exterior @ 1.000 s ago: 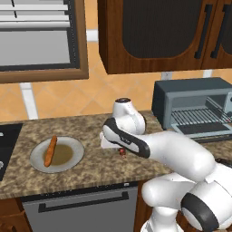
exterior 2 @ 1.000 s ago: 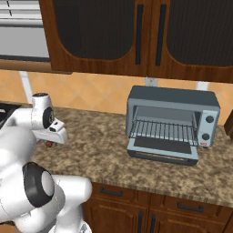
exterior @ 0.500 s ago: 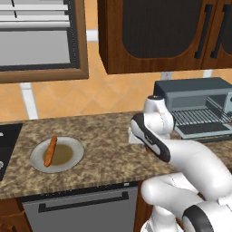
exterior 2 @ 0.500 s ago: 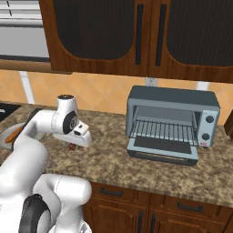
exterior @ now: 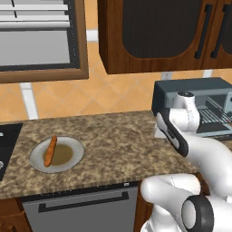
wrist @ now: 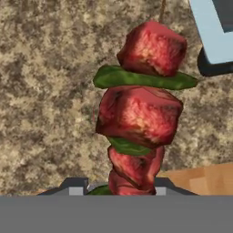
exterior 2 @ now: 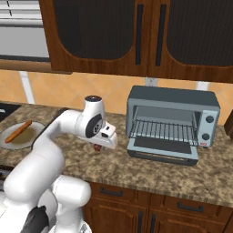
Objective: Pick up the kebab skewer and baguette bread, and place them inside the toaster oven. Close the toaster oven door and start by setting the timer.
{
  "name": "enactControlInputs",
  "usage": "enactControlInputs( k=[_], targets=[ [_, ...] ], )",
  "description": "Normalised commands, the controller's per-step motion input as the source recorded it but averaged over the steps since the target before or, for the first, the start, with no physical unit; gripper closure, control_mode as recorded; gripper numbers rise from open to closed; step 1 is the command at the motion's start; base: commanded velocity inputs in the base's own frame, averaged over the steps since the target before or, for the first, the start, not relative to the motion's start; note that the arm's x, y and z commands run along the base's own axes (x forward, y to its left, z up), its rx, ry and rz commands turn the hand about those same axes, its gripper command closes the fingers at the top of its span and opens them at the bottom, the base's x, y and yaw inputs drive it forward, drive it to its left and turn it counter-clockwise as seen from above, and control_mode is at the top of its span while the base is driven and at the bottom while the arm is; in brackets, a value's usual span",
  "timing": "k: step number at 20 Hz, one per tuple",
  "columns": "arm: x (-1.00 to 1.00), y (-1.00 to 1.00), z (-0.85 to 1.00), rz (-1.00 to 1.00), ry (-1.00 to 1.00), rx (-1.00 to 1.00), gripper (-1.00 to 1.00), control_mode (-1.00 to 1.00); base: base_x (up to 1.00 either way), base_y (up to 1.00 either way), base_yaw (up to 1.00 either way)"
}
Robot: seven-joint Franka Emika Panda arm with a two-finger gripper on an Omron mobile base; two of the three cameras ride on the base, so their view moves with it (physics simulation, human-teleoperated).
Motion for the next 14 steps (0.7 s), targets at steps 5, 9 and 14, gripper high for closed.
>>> enactControlInputs(
  k=[5, 9, 14],
  targets=[
    [0.44, -1.0, 0.24, 0.0, 0.0, 0.0, 1.0, -1.0, 0.0, 0.0, 0.0],
    [0.49, -1.0, 0.27, 0.0, 0.0, 0.0, 1.0, -1.0, 0.0, 0.0, 0.0],
    [0.4, -0.95, 0.03, 0.0, -0.08, 0.0, 1.0, -1.0, 0.0, 0.0, 0.0]
  ],
)
